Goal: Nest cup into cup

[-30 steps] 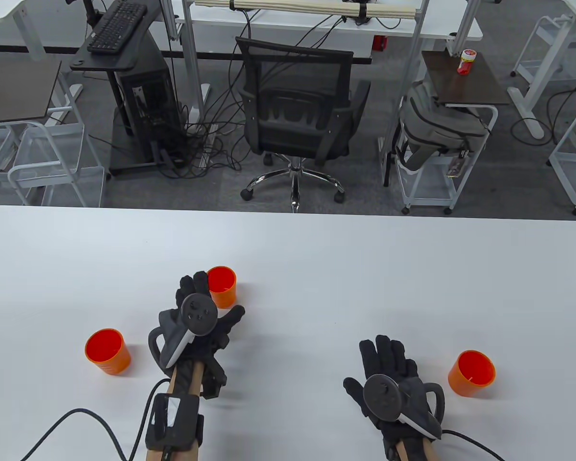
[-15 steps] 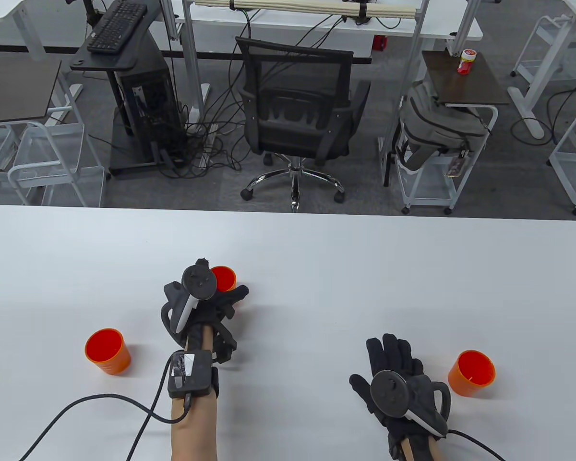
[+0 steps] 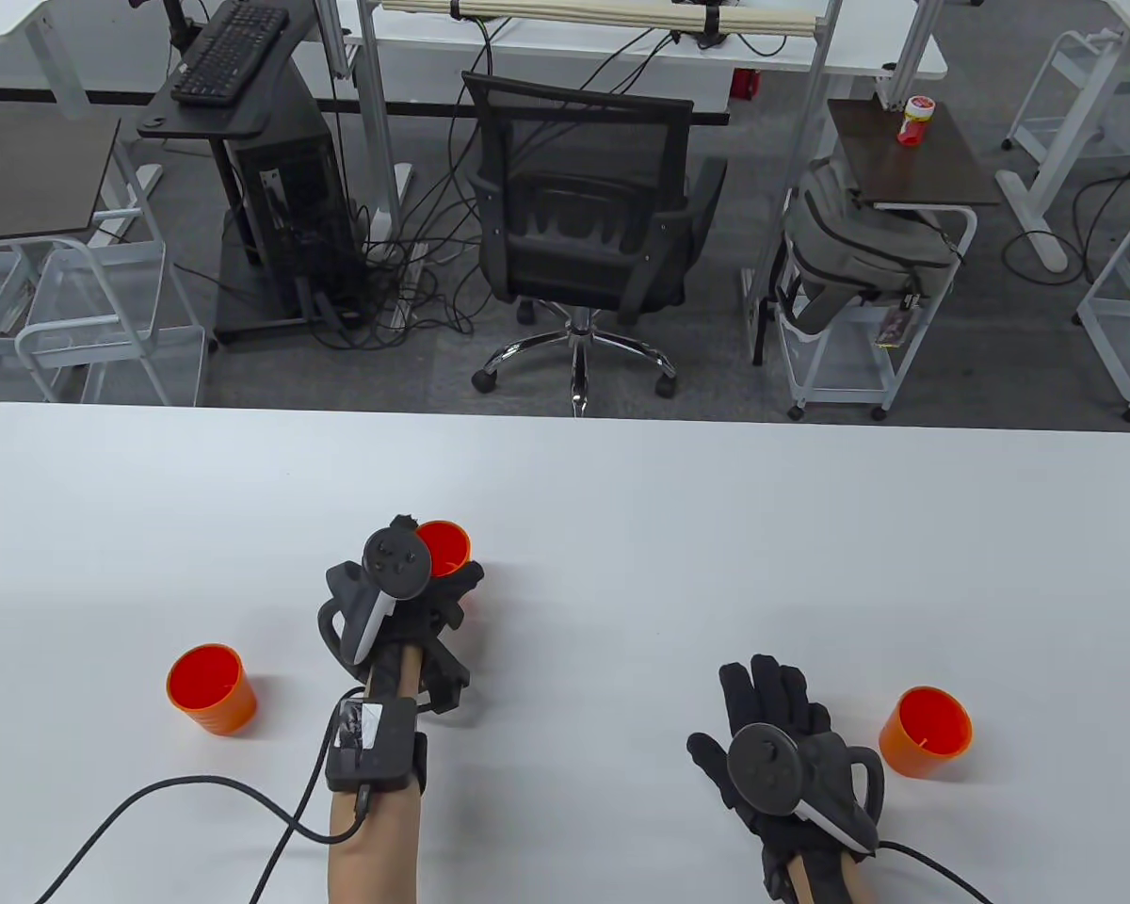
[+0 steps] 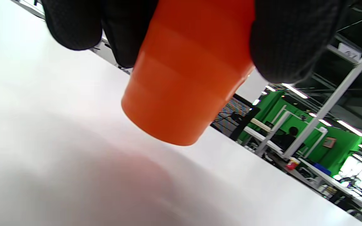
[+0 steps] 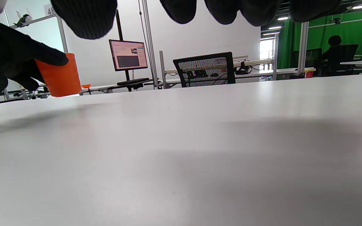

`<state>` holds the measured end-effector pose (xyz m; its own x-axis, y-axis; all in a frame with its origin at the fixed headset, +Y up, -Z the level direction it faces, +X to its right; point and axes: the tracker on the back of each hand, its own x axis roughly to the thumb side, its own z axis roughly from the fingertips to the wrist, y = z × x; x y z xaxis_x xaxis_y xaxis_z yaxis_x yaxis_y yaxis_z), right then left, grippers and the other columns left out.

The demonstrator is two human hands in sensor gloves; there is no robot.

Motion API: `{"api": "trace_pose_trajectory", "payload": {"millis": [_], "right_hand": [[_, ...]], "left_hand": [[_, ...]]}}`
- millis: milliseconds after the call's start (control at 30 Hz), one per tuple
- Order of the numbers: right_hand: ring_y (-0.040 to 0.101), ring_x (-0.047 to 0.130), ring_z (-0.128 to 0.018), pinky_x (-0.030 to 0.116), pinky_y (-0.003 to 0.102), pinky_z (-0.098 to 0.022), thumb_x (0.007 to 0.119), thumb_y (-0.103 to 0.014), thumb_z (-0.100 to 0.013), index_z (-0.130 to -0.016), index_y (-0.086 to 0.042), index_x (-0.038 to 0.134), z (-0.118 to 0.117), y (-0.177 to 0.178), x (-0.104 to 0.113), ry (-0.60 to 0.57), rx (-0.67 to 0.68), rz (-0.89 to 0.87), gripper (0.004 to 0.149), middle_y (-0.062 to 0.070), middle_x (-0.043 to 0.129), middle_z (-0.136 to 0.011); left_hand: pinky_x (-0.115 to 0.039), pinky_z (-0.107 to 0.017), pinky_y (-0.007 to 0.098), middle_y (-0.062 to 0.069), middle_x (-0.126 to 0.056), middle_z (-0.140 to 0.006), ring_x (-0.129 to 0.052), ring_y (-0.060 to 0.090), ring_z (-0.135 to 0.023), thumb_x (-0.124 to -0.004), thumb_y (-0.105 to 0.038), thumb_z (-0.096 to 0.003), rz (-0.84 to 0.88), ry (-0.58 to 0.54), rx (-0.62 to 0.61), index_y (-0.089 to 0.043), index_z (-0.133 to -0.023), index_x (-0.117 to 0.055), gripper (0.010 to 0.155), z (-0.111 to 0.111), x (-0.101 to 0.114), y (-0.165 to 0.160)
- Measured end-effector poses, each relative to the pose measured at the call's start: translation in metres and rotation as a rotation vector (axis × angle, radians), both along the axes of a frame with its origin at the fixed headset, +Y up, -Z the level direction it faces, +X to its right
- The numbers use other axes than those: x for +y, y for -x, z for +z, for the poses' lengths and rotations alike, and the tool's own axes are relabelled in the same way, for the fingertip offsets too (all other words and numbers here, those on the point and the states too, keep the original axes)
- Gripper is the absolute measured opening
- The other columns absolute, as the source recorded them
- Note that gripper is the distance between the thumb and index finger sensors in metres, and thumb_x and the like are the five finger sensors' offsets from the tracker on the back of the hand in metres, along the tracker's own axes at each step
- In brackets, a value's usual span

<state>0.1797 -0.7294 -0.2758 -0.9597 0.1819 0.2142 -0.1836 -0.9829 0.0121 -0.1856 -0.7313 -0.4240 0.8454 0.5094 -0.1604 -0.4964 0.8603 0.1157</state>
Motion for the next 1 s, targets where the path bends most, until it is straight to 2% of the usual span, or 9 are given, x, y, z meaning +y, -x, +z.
{"api": "trace_pose_trajectory", "payload": {"millis": [167,233,333,433,600,833,1000], "right_hand": [[0.061,0.039,-0.1,0.045,0.076,-0.065,0.066,-0.05,-0.061,-0.114,0.0,0.035,0.0,0.002,0.0,0.0,0.007,0.007,0.079,0.037,0.033,-0.114],[0.061,0.039,-0.1,0.045,0.076,-0.065,0.066,-0.05,-0.061,-0.114,0.0,0.035,0.0,0.003,0.0,-0.002,0.008,0.007,0.079,0.037,0.033,-0.114],[0.061,0.039,-0.1,0.045,0.076,-0.065,0.065,-0.05,-0.061,-0.114,0.0,0.036,0.0,0.003,-0.001,0.004,0.01,0.007,0.079,0.037,0.033,-0.114],[0.061,0.039,-0.1,0.045,0.075,-0.065,0.065,-0.05,-0.061,-0.114,0.0,0.036,0.001,0.002,-0.001,0.01,0.01,0.0,0.079,0.037,0.033,-0.114],[0.061,0.039,-0.1,0.045,0.075,-0.065,0.065,-0.05,-0.061,-0.114,0.0,0.036,0.002,0.002,-0.002,0.015,0.008,-0.005,0.079,0.037,0.034,-0.114],[0.061,0.04,-0.1,0.046,0.075,-0.065,0.065,-0.049,-0.061,-0.114,0.0,0.036,0.002,0.001,-0.003,0.026,-0.006,-0.006,0.079,0.037,0.034,-0.114],[0.061,0.04,-0.1,0.046,0.075,-0.065,0.065,-0.049,-0.061,-0.114,0.0,0.036,0.002,0.0,-0.004,0.033,-0.01,-0.002,0.078,0.037,0.034,-0.114]], "left_hand": [[-0.073,-0.07,0.06,0.021,-0.068,-0.114,-0.084,0.037,-0.096,-0.087,-0.062,-0.0418,0.007,-0.09,-0.167,-0.001,-0.114,-0.042,0.105,0.038,0.039,-0.021],[-0.073,-0.07,0.06,0.021,-0.068,-0.114,-0.084,0.037,-0.096,-0.087,-0.062,-0.042,0.017,-0.108,-0.227,-0.001,-0.114,-0.042,0.105,0.055,0.05,-0.029],[-0.073,-0.07,0.06,0.021,-0.069,-0.113,-0.085,0.037,-0.096,-0.087,-0.062,-0.0419,0.056,-0.127,-0.304,-0.001,-0.115,-0.043,0.105,0.087,0.054,-0.044],[-0.073,-0.07,0.061,0.022,-0.069,-0.113,-0.085,0.038,-0.096,-0.087,-0.062,-0.0424,0.103,-0.105,-0.364,0.0,-0.115,-0.043,0.105,0.112,0.049,-0.057],[-0.073,-0.07,0.061,0.022,-0.069,-0.113,-0.085,0.038,-0.096,-0.087,-0.062,-0.0424,0.029,-0.057,-0.449,0.0,-0.115,-0.043,0.105,0.144,0.03,-0.08],[-0.074,-0.07,0.059,0.022,-0.069,-0.113,-0.085,0.038,-0.095,-0.086,-0.062,-0.0423,-0.018,-0.004,-0.524,0.0,-0.114,-0.043,0.105,0.158,-0.002,-0.1],[-0.074,-0.07,0.058,0.022,-0.068,-0.113,-0.085,0.036,-0.096,-0.086,-0.062,-0.0426,-0.058,0.015,-0.567,0.0,-0.114,-0.042,0.104,0.161,-0.016,-0.11]]}}
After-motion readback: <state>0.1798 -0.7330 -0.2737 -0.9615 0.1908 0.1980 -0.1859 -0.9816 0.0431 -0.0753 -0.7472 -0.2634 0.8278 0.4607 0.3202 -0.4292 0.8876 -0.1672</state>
